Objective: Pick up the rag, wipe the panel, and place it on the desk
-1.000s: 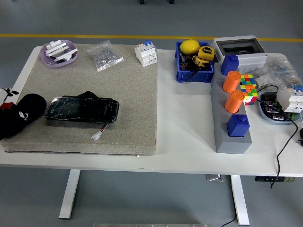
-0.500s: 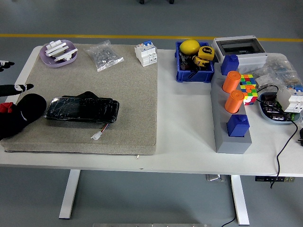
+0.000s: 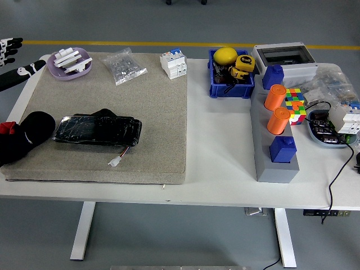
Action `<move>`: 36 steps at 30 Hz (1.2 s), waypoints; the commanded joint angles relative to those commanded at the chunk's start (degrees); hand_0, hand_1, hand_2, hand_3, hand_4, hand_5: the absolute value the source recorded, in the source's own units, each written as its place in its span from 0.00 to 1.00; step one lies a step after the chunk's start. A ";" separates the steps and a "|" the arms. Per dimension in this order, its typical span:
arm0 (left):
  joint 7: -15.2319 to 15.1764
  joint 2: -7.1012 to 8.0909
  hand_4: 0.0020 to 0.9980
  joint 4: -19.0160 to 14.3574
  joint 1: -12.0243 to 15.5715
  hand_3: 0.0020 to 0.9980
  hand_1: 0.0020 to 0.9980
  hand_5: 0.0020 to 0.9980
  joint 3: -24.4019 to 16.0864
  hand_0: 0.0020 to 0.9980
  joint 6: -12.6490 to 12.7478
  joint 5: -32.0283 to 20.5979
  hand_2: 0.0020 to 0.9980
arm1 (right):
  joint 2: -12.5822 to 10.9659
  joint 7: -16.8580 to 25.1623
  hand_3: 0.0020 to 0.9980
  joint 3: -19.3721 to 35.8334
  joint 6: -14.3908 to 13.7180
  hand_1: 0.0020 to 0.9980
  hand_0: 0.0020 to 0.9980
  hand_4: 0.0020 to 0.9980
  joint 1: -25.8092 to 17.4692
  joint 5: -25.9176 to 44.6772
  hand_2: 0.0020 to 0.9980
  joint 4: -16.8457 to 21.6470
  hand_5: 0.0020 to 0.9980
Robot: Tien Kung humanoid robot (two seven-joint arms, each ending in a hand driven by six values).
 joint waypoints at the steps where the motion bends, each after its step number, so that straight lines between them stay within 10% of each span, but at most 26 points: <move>1: -0.41 -0.68 1.00 -0.22 0.05 0.80 0.87 0.48 -0.25 0.83 0.16 -1.04 0.83 | 0.08 -0.05 0.73 0.01 0.03 0.65 0.76 1.00 -0.08 0.10 0.69 -0.07 0.64; 11: -1.17 -4.14 1.00 -1.94 2.24 0.79 0.87 0.51 -0.97 0.83 0.22 -8.91 0.82 | 0.94 -0.87 0.70 -0.70 0.38 0.67 0.75 1.00 -0.72 2.62 0.70 -1.01 0.63; 27: -1.59 -4.20 1.00 -2.72 4.00 0.78 0.87 0.53 -2.89 0.83 0.26 -12.53 0.82 | 2.30 -1.14 0.69 -4.38 0.28 0.67 0.73 0.99 -1.29 12.71 0.70 -2.59 0.62; 36: -1.08 -4.57 1.00 -2.42 4.18 0.78 0.87 0.54 -2.37 0.82 -0.16 -12.30 0.82 | 2.78 -0.79 0.64 -5.48 -0.59 0.69 0.72 0.82 -1.35 20.22 0.70 -2.81 0.63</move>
